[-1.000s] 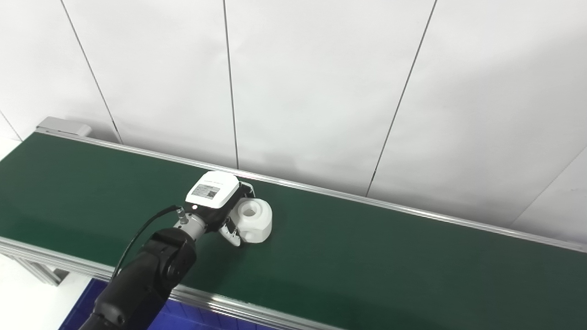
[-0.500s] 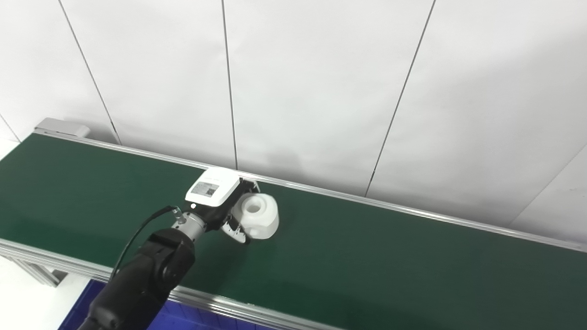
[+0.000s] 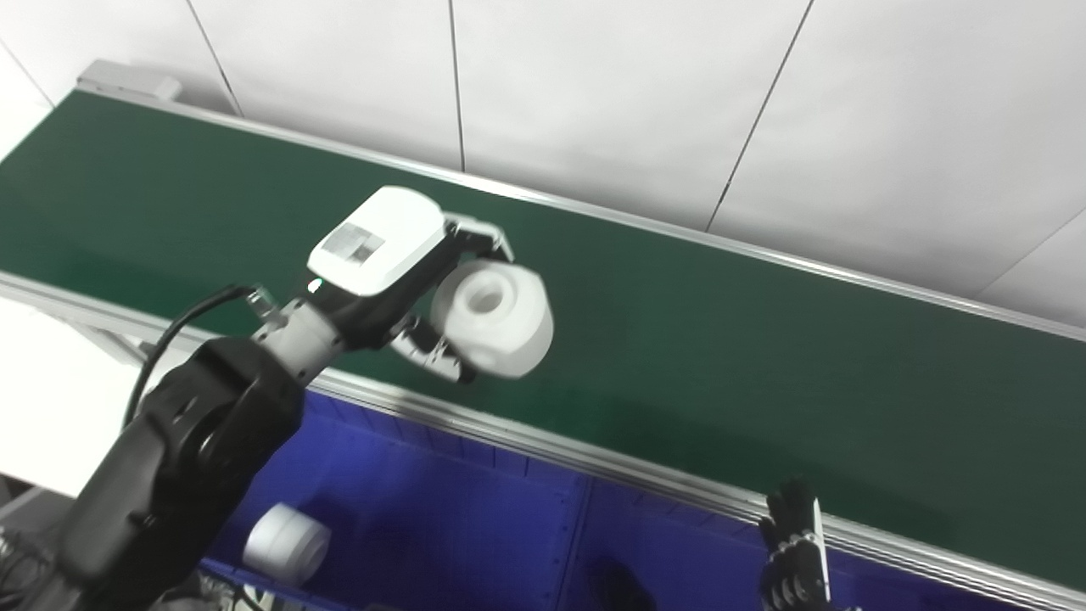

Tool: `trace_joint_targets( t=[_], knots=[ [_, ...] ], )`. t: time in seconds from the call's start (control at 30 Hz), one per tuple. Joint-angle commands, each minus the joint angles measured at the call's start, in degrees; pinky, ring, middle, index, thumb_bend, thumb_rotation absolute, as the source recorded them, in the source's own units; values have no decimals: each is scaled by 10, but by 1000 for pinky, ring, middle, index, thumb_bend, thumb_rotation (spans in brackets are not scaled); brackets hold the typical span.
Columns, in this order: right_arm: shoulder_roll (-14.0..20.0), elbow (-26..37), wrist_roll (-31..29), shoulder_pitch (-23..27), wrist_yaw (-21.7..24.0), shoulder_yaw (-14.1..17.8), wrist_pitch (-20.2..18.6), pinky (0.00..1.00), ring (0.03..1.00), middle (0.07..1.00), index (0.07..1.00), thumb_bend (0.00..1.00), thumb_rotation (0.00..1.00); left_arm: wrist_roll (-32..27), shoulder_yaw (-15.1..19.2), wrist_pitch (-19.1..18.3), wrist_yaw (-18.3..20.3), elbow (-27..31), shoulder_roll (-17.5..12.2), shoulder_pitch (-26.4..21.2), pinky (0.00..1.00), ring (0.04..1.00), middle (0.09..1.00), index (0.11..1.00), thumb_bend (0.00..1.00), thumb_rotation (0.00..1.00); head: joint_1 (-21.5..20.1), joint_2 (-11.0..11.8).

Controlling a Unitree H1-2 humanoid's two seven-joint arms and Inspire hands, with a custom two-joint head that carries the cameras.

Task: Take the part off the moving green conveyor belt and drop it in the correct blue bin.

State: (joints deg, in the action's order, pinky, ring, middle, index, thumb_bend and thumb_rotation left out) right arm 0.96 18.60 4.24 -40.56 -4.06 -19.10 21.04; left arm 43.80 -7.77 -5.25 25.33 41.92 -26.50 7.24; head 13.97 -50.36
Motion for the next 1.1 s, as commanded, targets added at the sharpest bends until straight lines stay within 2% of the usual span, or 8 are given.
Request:
trace_joint_targets(
  t=[0.0, 0.33, 0.57, 0.73, 0.77, 0.83, 0.87, 1.07],
  knots=[
    [-2, 24, -9, -11, 11, -2, -7, 1000, 1000, 1000, 1000, 801, 1000, -13, 7, 14, 8, 50, -10, 32, 313, 378, 495, 544, 496, 0, 1, -3],
    [-1, 38, -19, -11, 25, 0, -37, 1000, 1000, 1000, 1000, 859, 1000, 31, -11, 64, 20, 32, 7, 166, 365, 396, 506, 527, 498, 0, 9, -1],
    [-8, 36, -22, -11, 29, -4, -43, 1000, 1000, 1000, 1000, 869, 1000, 64, -22, 139, -47, -80, 17, 179, 358, 388, 503, 528, 498, 0, -6, 4],
    [-13, 33, -14, -12, 26, -4, -39, 1000, 1000, 1000, 1000, 869, 1000, 106, -36, 142, -40, -105, 16, 170, 385, 403, 510, 522, 499, 0, -18, 4],
    [-14, 34, -14, -13, 26, -4, -39, 1000, 1000, 1000, 1000, 871, 999, 120, -37, 140, -32, -99, 15, 168, 437, 483, 565, 509, 511, 30, -19, 3],
    [-14, 37, -15, -15, 27, -5, -40, 1000, 1000, 1000, 1000, 876, 994, 151, -40, 133, -4, -82, 12, 168, 584, 642, 702, 658, 831, 296, -21, 1],
    [-15, 38, -15, -16, 27, -5, -40, 1000, 1000, 1000, 1000, 876, 992, 165, -40, 132, 6, -75, 12, 170, 641, 696, 748, 699, 881, 396, -23, 0],
    [-16, 43, -16, -21, 26, -5, -38, 1000, 1000, 1000, 1000, 873, 970, 215, -34, 129, 33, -23, 34, 200, 883, 894, 919, 843, 920, 688, -29, -4]
  ],
)
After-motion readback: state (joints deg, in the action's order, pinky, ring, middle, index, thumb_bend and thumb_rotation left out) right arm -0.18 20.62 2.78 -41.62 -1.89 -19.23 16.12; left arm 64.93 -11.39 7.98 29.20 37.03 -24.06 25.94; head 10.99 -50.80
